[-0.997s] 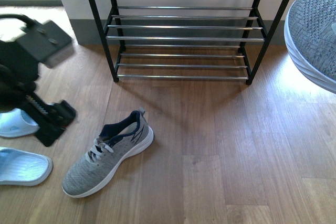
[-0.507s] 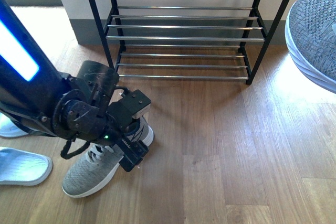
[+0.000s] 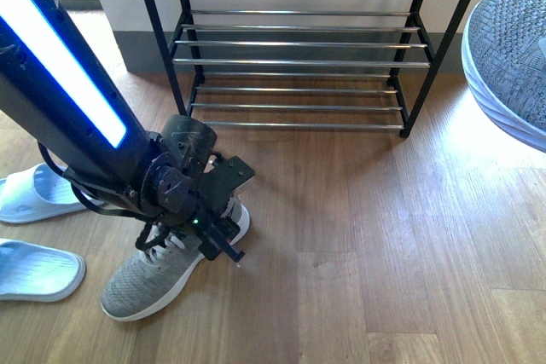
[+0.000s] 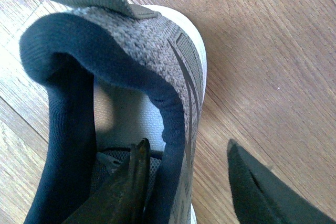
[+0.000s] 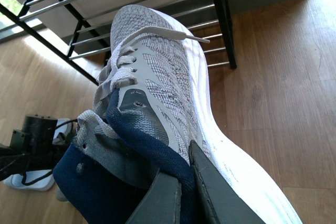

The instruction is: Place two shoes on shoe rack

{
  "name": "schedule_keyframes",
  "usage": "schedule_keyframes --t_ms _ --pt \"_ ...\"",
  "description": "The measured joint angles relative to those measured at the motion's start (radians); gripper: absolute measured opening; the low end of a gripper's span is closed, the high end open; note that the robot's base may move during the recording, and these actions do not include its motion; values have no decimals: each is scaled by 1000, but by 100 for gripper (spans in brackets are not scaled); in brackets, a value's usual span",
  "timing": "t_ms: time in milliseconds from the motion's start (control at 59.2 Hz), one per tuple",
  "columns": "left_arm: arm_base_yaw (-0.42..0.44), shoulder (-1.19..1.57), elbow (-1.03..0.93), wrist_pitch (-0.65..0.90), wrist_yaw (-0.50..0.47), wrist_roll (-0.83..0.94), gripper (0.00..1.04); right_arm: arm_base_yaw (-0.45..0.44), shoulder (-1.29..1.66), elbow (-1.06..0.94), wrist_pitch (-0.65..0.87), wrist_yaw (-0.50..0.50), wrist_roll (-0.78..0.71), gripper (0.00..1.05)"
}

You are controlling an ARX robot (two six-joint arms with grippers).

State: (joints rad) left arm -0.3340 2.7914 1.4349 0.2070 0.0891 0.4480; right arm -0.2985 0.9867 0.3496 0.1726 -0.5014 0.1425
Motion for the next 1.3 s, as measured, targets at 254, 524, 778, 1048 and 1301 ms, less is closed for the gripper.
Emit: schedule_keyframes --t_ms 254,524,778,1048,1301 --pt "0 9 15 -6 14 113 2 0 0 0 0 0 0 1" --pt "1 -60 -85 -93 73 620 2 0 0 0 0 0 0 1" --pt "19 -165 -194 -69 79 1180 2 0 0 0 0 0 0 1" --pt "22 -188 -304 28 127 1599 2 0 0 0 0 0 0 1" --pt "-16 -194 -438 355 143 1514 40 0 0 0 0 0 0 1"
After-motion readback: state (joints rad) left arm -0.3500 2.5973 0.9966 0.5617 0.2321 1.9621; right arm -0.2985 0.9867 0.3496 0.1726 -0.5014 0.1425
